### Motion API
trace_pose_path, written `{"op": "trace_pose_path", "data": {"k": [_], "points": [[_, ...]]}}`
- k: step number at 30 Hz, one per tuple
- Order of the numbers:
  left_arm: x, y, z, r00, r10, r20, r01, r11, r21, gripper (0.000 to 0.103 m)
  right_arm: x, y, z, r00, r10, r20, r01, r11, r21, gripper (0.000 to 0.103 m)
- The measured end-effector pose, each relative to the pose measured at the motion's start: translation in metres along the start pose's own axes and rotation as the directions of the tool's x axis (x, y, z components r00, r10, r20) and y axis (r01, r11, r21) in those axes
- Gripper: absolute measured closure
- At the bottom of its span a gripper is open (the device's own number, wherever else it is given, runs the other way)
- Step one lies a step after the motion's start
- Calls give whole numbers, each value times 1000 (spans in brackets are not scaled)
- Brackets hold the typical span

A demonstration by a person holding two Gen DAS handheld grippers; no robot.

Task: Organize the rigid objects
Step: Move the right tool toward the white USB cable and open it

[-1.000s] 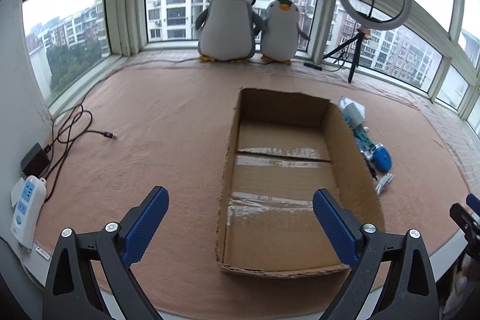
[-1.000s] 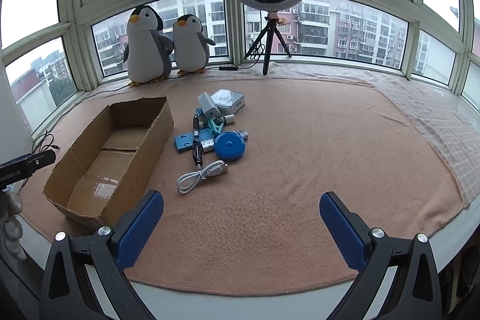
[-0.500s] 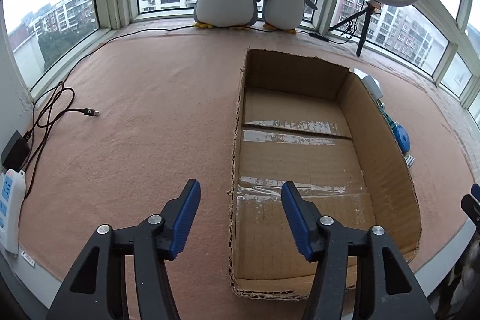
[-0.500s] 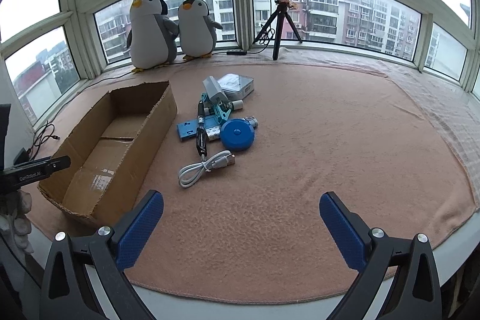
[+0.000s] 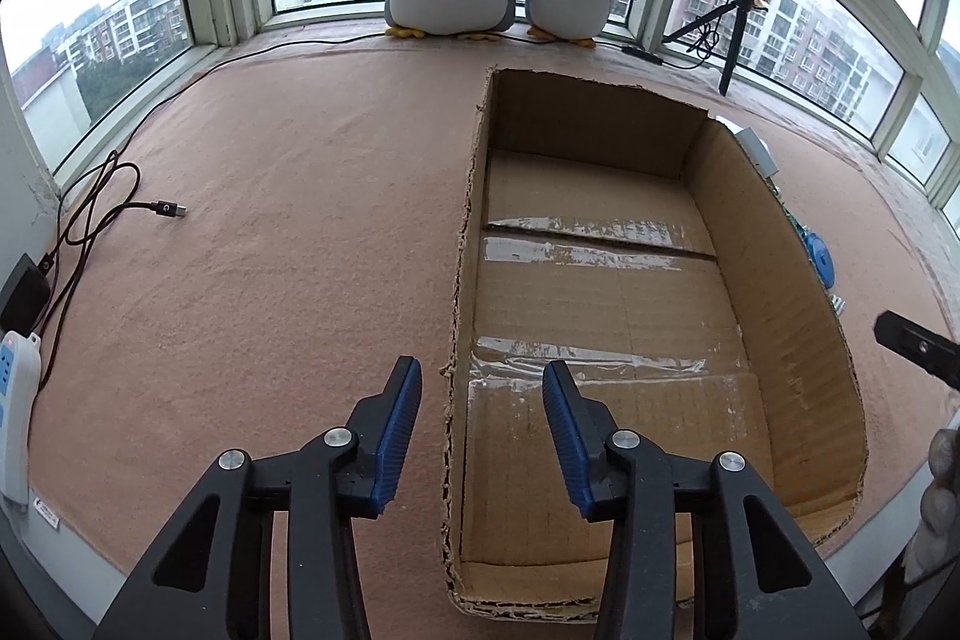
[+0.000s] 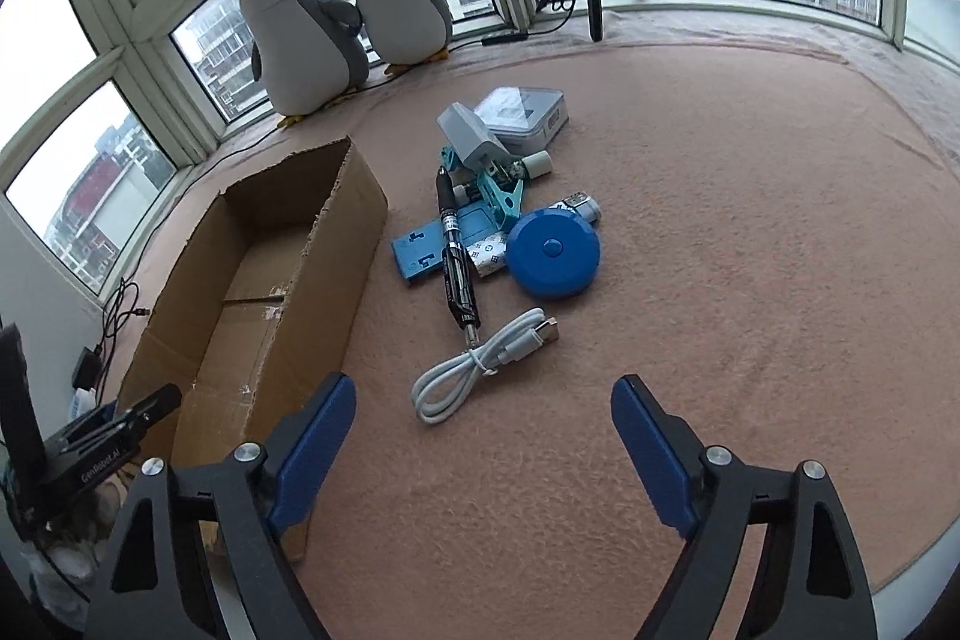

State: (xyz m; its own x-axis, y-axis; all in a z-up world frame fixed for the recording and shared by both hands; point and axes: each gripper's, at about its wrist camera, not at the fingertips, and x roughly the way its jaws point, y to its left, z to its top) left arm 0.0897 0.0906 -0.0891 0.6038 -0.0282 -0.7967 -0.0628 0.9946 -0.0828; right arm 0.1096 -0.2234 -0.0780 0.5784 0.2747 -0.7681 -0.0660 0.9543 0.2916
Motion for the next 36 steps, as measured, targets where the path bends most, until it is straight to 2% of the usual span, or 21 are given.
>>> {"op": "trace_pose_path", "data": {"k": [2,6,10,12,22,27,36], "points": [[1,-2,0,1000,0,-5,0,1000,8,63,9,1,5,1000,15,-20,-15,1000,25,22],[2,-7,-1,1000,-3,-9,3,1000,25,68,25,6,10,999,-22,-46,23,999,26,22],[3,-6,-2,1000,-6,-5,6,1000,16,69,42,2,13,993,-18,-114,27,997,71,36],[3,-6,-3,1000,-9,-4,9,1000,15,69,45,3,13,992,-34,-119,43,996,74,36],[7,-3,-4,1000,-28,-7,28,1000,4,69,57,20,17,985,-122,-118,122,992,-15,37],[11,-2,-4,999,-33,-11,33,999,-4,69,59,23,16,978,-173,-116,164,983,-83,49],[12,0,-5,999,-37,-13,37,999,-11,71,52,15,13,980,-152,-130,138,984,-114,53]]}}
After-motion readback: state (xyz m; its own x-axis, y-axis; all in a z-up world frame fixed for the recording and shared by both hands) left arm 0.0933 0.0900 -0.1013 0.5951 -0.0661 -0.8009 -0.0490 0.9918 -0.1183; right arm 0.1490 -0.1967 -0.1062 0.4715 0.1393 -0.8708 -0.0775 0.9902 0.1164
